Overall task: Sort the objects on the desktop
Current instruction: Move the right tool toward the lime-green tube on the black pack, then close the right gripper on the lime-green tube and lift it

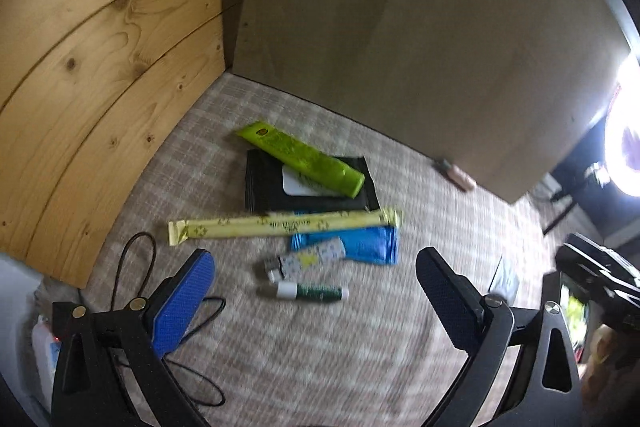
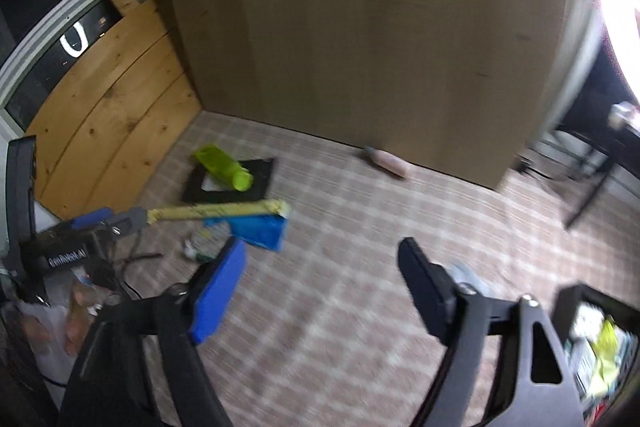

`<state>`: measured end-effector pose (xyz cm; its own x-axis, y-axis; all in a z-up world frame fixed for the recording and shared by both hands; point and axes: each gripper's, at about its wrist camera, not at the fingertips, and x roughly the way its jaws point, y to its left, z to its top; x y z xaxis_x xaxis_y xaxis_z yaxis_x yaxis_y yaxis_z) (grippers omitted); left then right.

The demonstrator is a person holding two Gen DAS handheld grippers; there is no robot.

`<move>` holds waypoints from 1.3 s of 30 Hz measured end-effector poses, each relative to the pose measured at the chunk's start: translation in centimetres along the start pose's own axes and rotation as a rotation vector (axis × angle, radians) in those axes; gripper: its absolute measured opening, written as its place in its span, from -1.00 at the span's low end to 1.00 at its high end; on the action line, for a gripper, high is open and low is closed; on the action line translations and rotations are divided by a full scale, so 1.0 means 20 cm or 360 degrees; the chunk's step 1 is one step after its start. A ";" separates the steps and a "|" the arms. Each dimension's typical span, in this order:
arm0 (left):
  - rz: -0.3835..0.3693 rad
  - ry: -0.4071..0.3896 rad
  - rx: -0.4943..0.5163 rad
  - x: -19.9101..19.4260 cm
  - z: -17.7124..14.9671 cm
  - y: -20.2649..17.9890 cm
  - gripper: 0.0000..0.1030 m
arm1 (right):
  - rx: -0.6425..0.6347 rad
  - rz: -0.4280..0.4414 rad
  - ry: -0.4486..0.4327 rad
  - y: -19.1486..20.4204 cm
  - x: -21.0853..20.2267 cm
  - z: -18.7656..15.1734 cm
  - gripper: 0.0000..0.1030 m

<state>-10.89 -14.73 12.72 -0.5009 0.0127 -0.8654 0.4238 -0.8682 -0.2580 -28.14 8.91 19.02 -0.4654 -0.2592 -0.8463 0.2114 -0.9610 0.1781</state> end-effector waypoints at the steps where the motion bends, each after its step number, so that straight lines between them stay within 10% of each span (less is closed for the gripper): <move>1: -0.0019 0.0009 -0.0043 0.03 0.03 0.01 0.92 | -0.0011 0.0031 0.0028 0.02 0.04 0.04 0.28; 16: -0.0109 0.0154 -0.0345 0.44 0.25 0.14 0.30 | 0.0139 0.0435 0.0506 0.23 0.96 0.44 -0.39; 39: -0.0222 0.0233 -0.0291 0.69 0.31 0.02 0.14 | -0.0011 0.0607 0.0779 0.39 1.30 0.49 -0.47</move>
<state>-22.26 -17.97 3.25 -0.4551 0.2091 -0.8656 0.4941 -0.7494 -0.4408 -46.94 -6.30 3.41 0.0916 -0.5088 -0.8560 0.2914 -0.8083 0.5116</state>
